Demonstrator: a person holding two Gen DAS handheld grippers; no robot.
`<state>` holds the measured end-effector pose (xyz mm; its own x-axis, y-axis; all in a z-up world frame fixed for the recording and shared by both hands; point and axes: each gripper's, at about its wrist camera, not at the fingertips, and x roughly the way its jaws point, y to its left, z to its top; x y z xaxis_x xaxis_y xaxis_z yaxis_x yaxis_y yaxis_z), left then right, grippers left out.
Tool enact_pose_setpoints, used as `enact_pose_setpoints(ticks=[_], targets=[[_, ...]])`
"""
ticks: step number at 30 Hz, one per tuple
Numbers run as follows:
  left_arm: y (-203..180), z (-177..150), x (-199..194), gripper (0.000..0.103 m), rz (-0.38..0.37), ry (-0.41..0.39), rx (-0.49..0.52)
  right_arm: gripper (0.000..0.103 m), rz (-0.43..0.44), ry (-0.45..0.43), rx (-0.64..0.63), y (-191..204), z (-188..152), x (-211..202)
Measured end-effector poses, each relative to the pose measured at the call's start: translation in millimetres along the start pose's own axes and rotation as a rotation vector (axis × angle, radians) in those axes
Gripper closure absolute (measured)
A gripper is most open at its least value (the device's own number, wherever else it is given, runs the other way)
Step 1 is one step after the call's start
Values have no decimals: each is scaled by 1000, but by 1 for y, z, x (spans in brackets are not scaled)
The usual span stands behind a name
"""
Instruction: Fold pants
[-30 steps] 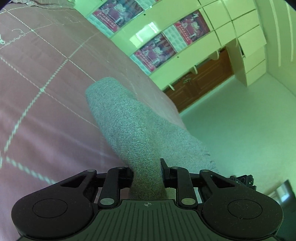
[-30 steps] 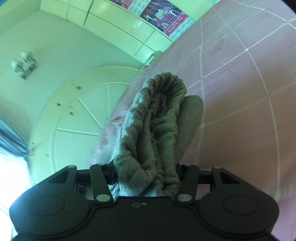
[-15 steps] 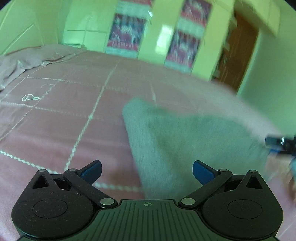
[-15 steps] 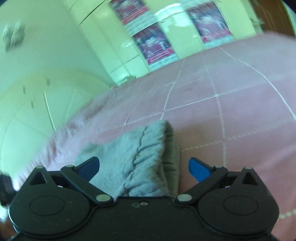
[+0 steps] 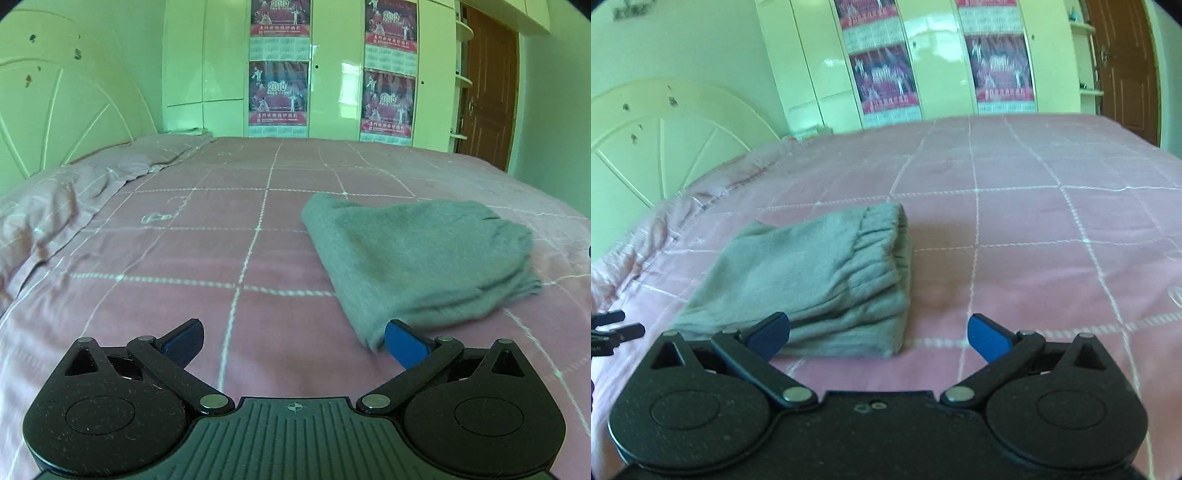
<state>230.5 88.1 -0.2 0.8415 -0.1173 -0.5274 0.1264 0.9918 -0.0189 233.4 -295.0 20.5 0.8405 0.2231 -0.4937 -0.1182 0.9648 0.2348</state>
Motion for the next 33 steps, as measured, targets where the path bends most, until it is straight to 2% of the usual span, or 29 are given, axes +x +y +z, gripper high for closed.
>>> enact_pose_setpoints(ticks=[3,5,8,11,15,18,20,22,25,28,33], targets=[[-6,-11,-30,0,-3,-15,-42,6,-43,-95,23,8,-18,-49],[-15,-23,-54,0,-13,-54,-65,6,-61,-143,31,19,-30,-76],[-37,-41,-84,0,6,-125,-34,6,-129,-199,-7,37,-49,-110],[-58,-51,-110,0,-3,-173,10,6,-173,-214,-56,59,-70,-129],[-83,-62,-139,0,-41,-199,42,6,-183,-208,-131,80,-92,-143],[-91,-77,-158,0,-67,-245,22,6,-181,-178,-178,91,-101,-143],[-92,-88,-163,0,-86,-237,-18,6,-173,-146,-169,94,-107,-140],[-92,-99,-157,0,-94,-192,-39,6,-171,-131,-173,98,-112,-137],[-92,-106,-148,0,-69,-139,-32,6,-175,-124,-202,101,-118,-135],[-93,-107,-147,0,-59,-137,-27,6,-162,-149,-148,97,-119,-141],[-97,-107,-148,0,-61,-147,-3,6,-157,-150,-154,96,-120,-141]])
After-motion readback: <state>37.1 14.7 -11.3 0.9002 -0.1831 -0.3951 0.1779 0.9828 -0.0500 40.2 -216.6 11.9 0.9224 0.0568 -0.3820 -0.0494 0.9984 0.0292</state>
